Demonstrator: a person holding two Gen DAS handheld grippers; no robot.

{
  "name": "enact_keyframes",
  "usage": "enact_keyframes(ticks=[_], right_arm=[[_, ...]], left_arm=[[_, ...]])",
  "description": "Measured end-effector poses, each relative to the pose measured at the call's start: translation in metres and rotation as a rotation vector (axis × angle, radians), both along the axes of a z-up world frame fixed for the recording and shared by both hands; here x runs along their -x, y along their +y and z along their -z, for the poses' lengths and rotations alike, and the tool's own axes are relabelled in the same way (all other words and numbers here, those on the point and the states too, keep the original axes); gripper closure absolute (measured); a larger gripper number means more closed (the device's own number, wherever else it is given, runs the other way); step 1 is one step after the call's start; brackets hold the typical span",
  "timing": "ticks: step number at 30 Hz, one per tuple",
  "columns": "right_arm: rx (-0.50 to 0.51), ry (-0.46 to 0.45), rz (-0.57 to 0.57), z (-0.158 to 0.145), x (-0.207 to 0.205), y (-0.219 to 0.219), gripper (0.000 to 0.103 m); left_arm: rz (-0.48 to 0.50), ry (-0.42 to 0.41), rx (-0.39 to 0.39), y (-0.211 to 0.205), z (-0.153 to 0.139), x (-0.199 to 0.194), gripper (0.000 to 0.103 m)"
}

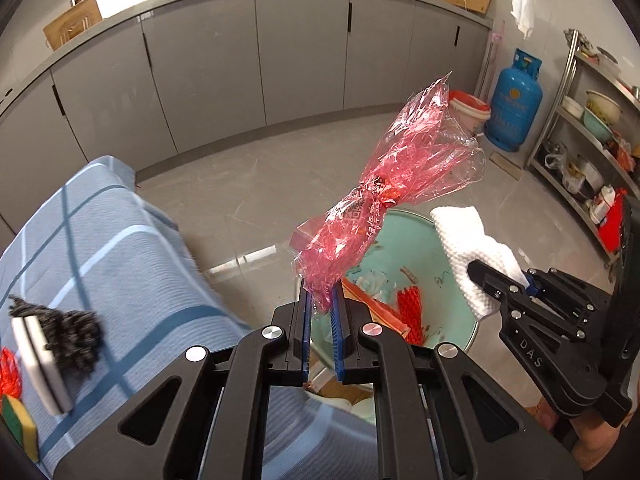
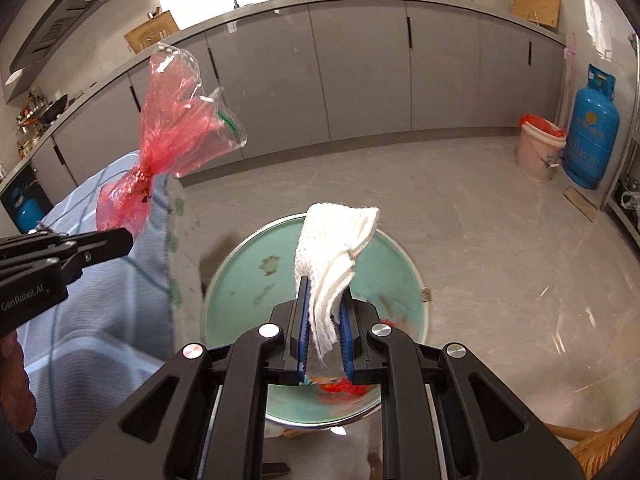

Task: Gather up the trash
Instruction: 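Carry the pink bag and paper towel over the green bucket and release both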

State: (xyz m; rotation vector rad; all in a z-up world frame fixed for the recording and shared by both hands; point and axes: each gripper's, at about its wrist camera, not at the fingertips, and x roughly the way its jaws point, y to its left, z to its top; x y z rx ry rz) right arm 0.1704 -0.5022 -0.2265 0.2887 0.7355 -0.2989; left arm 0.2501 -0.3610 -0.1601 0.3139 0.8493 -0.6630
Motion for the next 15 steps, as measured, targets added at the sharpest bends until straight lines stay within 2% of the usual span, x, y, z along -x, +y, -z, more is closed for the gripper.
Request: enact_keyframes(ticks=[4, 9, 10, 12, 13, 14, 15], right_arm=[[0.006, 0.006, 0.009, 0.006, -0.002, -0.012, 0.088], [-0.002, -0.002, 0.02, 0.01, -0.004, -0.024, 0.079], [-0.002, 0.0, 0.025, 0.012, -0.004, -0.026, 0.079], [-0.008, 0.004, 0.037, 0.014, -0.003, -0.03, 0.077], [-0.015, 0.002, 0.038, 0.015, -0.002, -0.031, 0.075], [-0.017, -0.002, 0.04, 0.015, -0.001, -0.031, 0.066], [-0.015, -0.004, 0.043, 0.015, -0.001, -0.03, 0.059]], left_arm=[[0.009, 0.002, -0.008, -0.011, 0.007, -0.004, 0.092], [0.009, 0.015, -0.018, -0.019, 0.02, -0.015, 0.087], [0.015, 0.018, -0.02, -0.02, 0.021, -0.015, 0.083], [0.016, 0.011, -0.026, -0.022, 0.023, -0.015, 0.069], [0.014, 0.01, -0.024, -0.022, 0.023, -0.015, 0.058], [0.018, 0.011, -0.019, -0.022, 0.022, -0.014, 0.05], [0.021, 0.007, -0.017, -0.023, 0.022, -0.013, 0.048]])
